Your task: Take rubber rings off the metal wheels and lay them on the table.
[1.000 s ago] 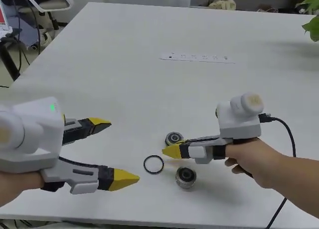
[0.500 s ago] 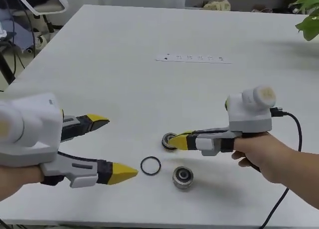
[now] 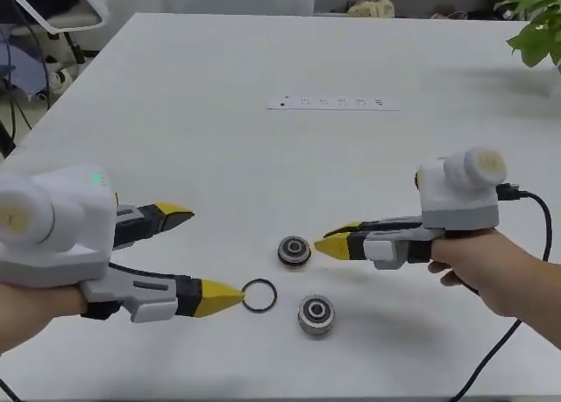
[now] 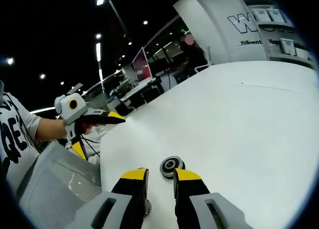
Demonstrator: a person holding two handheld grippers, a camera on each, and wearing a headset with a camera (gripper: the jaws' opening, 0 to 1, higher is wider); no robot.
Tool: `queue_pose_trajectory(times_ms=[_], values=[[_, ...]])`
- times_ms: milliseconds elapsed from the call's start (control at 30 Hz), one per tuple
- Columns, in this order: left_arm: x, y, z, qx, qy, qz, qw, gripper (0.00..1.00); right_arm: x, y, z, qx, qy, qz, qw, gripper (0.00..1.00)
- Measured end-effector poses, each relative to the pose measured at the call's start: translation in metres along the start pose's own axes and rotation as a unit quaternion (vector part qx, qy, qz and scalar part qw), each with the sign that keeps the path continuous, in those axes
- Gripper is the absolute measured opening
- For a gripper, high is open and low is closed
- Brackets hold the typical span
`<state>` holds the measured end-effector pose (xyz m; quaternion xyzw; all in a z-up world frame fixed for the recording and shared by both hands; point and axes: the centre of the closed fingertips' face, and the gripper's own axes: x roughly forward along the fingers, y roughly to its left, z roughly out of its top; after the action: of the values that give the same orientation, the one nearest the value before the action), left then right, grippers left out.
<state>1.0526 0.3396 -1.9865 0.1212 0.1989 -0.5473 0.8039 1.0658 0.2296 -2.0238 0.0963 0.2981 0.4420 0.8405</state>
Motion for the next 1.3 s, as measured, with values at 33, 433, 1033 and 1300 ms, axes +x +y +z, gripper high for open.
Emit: queue_pose_trajectory(times_ms=[33, 433, 1033, 1300], values=[[0.001, 0.001, 0.000, 0.000, 0.001, 0.000, 1.0000, 0.75, -0.001, -0.003, -0.001, -0.004, 0.002, -0.004, 1.0000, 0.19], [0.014, 0.008, -0.002, -0.009, 0.006, -0.004, 0.9999, 0.71, 0.001, -0.013, -0.010, -0.045, 0.022, -0.019, 0.9986, 0.22], [0.043, 0.007, -0.006, 0.006, 0.030, -0.030, 0.9991, 0.68, 0.019, -0.018, -0.017, -0.089, 0.047, -0.016, 0.9948, 0.25], [0.054, 0.008, -0.006, 0.005, 0.033, -0.037, 0.9988, 0.65, 0.024, -0.020, -0.020, -0.105, 0.057, -0.017, 0.9927, 0.27]])
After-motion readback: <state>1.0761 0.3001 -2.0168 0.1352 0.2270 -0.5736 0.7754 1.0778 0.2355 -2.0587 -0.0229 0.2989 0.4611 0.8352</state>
